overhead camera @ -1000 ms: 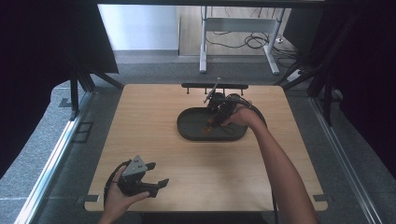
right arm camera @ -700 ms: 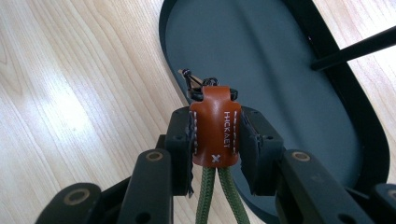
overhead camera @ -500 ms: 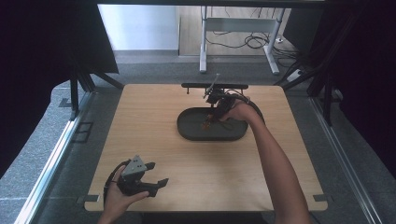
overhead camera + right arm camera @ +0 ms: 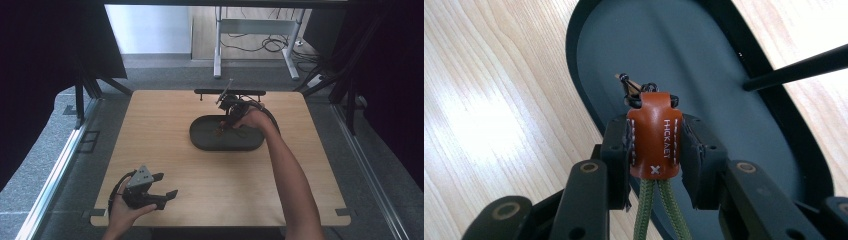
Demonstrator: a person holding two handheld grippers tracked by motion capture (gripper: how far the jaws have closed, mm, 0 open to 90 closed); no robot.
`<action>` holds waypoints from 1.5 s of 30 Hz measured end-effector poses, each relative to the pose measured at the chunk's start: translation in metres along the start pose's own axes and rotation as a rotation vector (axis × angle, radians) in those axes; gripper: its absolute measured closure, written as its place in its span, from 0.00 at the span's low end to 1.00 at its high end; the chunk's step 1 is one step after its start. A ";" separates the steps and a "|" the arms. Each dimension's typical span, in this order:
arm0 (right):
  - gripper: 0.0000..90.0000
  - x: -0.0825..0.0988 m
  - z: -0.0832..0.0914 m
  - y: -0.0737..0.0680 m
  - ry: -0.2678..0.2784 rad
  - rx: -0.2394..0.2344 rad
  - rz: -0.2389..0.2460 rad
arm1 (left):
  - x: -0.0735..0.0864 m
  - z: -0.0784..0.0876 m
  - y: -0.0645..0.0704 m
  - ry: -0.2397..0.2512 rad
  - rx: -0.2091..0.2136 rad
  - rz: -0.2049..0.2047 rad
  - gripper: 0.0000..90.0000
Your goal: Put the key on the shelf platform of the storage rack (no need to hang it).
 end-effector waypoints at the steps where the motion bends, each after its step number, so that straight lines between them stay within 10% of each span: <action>1: 0.74 0.000 -0.002 0.000 0.004 0.004 0.005 | 0.000 0.000 0.000 -0.001 0.001 0.000 0.25; 25: 0.73 0.011 -0.034 0.013 0.001 -0.008 -0.009 | 0.000 0.000 -0.001 -0.002 -0.003 0.000 0.25; 45: 0.65 0.017 -0.027 0.015 0.046 0.019 -0.015 | 0.000 0.000 0.000 -0.006 -0.002 -0.002 0.25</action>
Point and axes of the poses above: each handheld gripper's, and its own axes: z roughly backward along the jaws, x roughly out of its underside, y roughly to its right, the point moved 1 cm from there along -z, roughly forward along the jaws, and after that the axes turned 8 degrees about -z, right-handed, at the moved point
